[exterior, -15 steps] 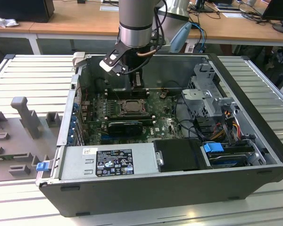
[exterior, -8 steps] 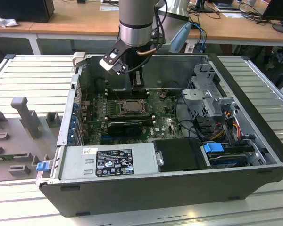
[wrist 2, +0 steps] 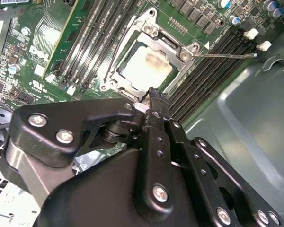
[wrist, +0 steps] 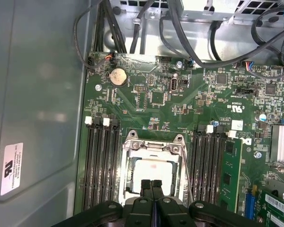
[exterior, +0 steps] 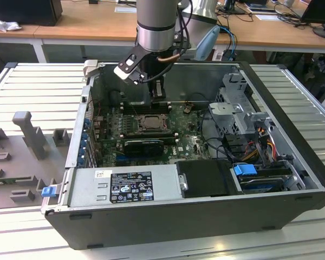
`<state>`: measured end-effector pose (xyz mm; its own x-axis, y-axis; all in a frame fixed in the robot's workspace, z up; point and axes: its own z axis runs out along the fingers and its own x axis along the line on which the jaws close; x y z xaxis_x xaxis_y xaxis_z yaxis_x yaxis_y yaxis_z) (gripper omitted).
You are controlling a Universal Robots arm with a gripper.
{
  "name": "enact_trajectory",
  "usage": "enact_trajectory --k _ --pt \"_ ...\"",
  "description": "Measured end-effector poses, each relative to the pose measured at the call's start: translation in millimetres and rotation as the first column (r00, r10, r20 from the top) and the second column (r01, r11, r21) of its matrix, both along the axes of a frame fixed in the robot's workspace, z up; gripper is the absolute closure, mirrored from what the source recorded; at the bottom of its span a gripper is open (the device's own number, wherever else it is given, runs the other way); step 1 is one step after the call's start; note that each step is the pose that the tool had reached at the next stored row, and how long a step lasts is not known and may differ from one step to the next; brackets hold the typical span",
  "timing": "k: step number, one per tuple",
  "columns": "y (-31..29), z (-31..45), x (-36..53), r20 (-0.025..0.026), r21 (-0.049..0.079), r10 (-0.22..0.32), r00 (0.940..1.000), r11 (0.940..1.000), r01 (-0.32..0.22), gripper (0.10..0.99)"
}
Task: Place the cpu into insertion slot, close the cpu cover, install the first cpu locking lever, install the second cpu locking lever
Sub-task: 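Install the first cpu locking lever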
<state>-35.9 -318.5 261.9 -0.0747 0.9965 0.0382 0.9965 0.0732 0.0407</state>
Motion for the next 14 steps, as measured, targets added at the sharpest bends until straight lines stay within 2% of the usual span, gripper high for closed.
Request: enact_trajectory --k 11,14 --pt "0.0 1.5 0.0 0.0 0.0 0.002 1.0 1.0 -0.002 0.98" --pt "0.0 1.4 0.0 -0.0001 0.0 0.059 0.9983 0.9983 -0.059 0.98"
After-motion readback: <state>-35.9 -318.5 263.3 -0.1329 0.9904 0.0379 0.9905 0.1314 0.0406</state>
